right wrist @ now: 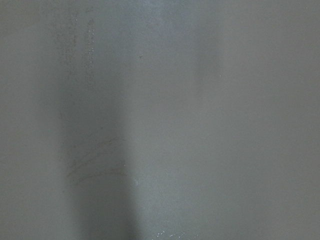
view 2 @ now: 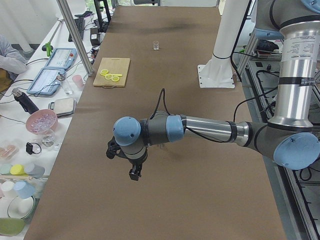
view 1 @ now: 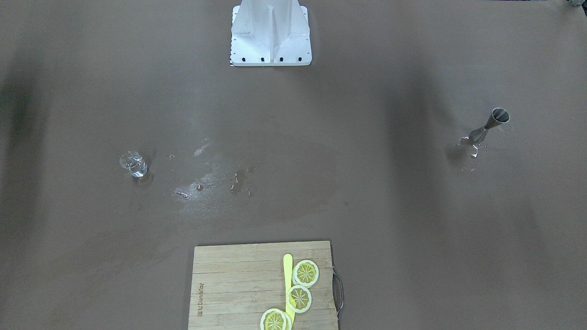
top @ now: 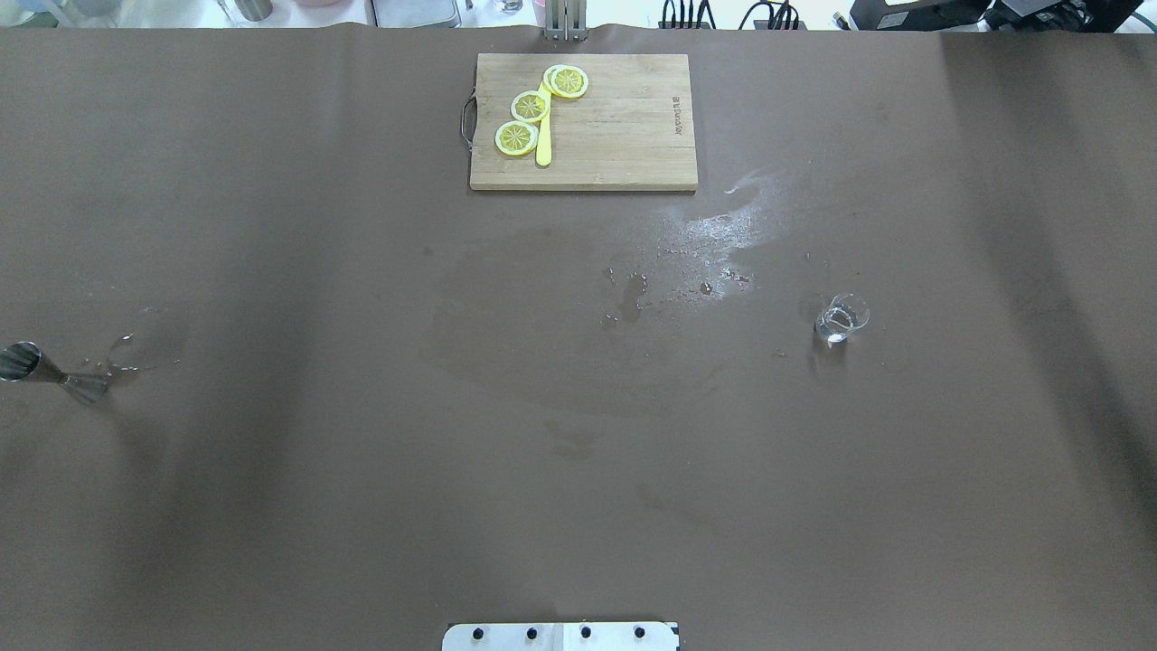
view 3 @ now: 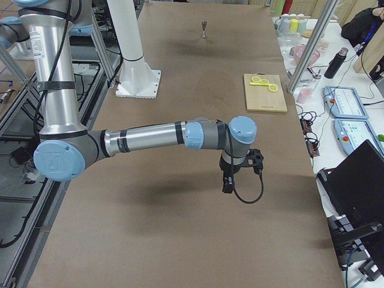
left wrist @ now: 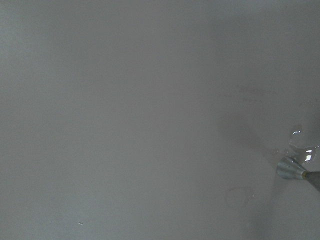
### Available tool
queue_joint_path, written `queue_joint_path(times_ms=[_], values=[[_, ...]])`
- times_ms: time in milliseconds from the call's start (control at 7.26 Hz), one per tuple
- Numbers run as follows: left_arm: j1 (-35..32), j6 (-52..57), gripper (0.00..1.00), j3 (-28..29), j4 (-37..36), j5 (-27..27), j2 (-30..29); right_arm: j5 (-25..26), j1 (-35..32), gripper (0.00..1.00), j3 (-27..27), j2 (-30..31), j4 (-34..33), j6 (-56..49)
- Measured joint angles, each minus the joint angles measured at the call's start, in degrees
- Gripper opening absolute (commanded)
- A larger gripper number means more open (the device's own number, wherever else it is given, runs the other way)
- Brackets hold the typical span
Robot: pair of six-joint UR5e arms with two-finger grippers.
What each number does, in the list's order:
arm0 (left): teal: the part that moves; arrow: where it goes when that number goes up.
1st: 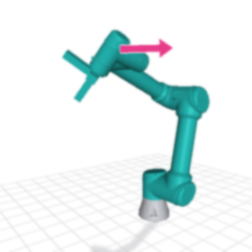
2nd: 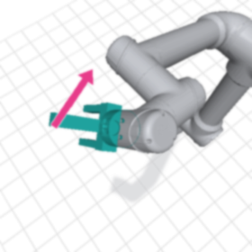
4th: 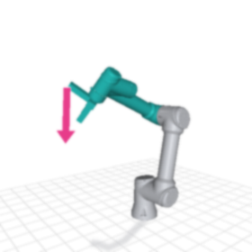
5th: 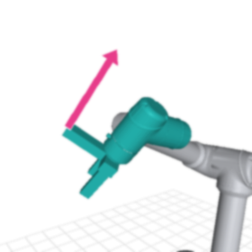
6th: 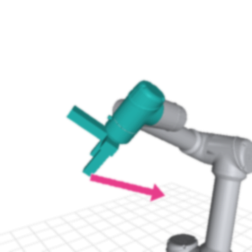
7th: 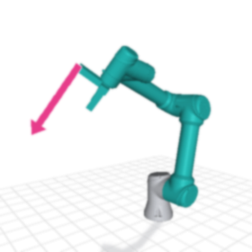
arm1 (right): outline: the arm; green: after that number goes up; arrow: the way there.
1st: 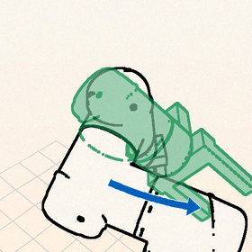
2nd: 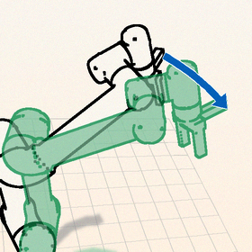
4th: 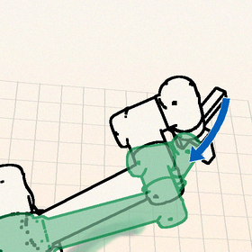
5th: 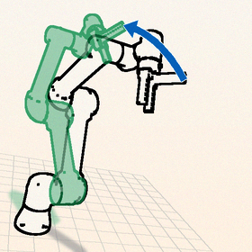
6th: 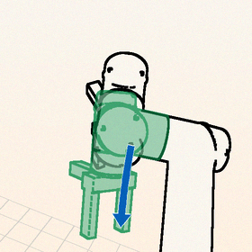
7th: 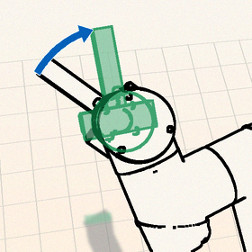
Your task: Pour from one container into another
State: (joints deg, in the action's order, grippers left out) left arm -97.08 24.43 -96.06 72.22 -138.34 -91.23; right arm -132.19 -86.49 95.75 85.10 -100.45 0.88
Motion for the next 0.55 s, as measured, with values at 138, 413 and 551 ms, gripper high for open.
queue_joint_path(times_ms=[138,413,551], values=[[0.0,0.0,0.98,0.0,0.0,0.0,0.0,-0.1,0.0,1.00,0.0,0.0,0.0,0.0],[0.0,0.0,0.98,0.1,0.0,0.0,0.0,-0.3,0.0,1.00,-0.2,0.1,-0.1,0.0],[0.0,0.0,0.98,0.2,0.0,0.0,0.0,-0.4,0.0,1.00,-0.2,0.1,-0.1,0.0]])
